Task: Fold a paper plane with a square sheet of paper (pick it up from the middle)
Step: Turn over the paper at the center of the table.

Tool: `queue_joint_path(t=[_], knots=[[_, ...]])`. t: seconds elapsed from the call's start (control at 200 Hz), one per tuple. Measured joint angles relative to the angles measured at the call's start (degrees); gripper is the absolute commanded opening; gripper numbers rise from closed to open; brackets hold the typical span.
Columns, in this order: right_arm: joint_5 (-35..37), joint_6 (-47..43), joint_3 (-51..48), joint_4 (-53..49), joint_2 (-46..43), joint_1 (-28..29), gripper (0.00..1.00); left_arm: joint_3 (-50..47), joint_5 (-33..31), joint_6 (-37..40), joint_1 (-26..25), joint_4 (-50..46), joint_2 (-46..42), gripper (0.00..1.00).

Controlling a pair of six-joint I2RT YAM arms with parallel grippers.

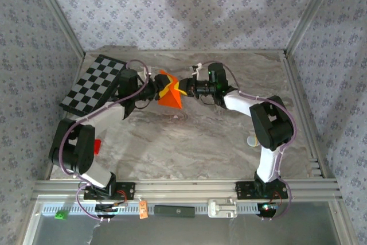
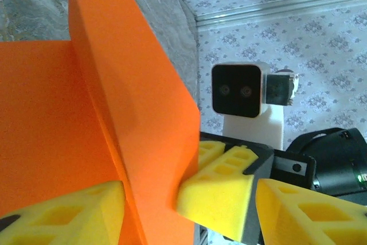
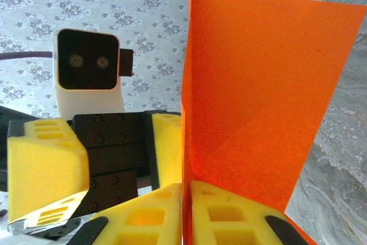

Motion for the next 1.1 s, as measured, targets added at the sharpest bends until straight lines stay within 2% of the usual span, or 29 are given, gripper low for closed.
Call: queue_joint_path(t=[0.18,0.655,0.73,0.865,1.099], knots=[[-0.9,2.9,-0.6,3.5,0.0,0.0,0.13,0.2,-0.4,0.0,0.0,0.8,0.6,0.54],[-1.6,7.0,-1.7,7.2,0.0,0.0,0.19,0.7,-0.6,-0.7,0.0,4.1,1.4,0.26],[-1.7,7.4,-1.8,7.5,0.0,0.0,0.17,0.7,-0.6,-0.9,0.0,4.5,1.6,0.26],[-1.7,8.1,-2.1,8.1,0.0,-0.1,0.12,0.9,-0.4,-1.1,0.0,5.7,2.3,0.33],[-2.2,8.9,-2.1,9.2,0.0,-0.2,0.11,1.3,0.7,-1.3,0.0,6.6,4.1,0.41]])
